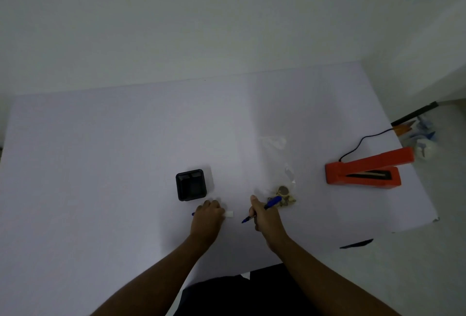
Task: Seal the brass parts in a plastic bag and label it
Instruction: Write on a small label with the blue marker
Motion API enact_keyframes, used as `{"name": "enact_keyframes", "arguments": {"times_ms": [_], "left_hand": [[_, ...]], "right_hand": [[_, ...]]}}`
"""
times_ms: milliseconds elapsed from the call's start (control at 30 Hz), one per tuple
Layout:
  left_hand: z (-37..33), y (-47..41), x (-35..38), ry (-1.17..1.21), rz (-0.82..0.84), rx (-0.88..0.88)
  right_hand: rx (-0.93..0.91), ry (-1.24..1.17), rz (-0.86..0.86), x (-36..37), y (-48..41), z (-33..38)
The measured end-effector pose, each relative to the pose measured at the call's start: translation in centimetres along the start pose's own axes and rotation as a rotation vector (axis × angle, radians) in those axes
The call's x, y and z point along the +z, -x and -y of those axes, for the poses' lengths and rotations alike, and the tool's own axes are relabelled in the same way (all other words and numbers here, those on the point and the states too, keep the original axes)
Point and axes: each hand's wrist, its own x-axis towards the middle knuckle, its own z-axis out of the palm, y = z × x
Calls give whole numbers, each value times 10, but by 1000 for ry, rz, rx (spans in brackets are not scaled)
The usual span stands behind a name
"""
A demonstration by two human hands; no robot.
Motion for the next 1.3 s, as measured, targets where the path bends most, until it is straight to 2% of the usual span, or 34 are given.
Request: {"name": "enact_keyframes", "arguments": {"times_ms": [133, 333, 633, 933, 1300], "left_hand": [[-2, -1, 2, 64, -12, -15], [-6, -2, 3, 149, -4, -33], [-17, -5, 8, 100, 15, 16], [-28, -8, 10, 186, -23, 12], [-31, -12, 8, -5, -19, 115]], "right_hand": [[-64, -12, 24, 12, -1, -3], [-41, 79, 93, 23, -3, -10], [-54, 75, 53, 12, -4, -16], [-25, 12, 12, 8, -6, -15], [-23, 21, -34, 2, -7, -16]]}}
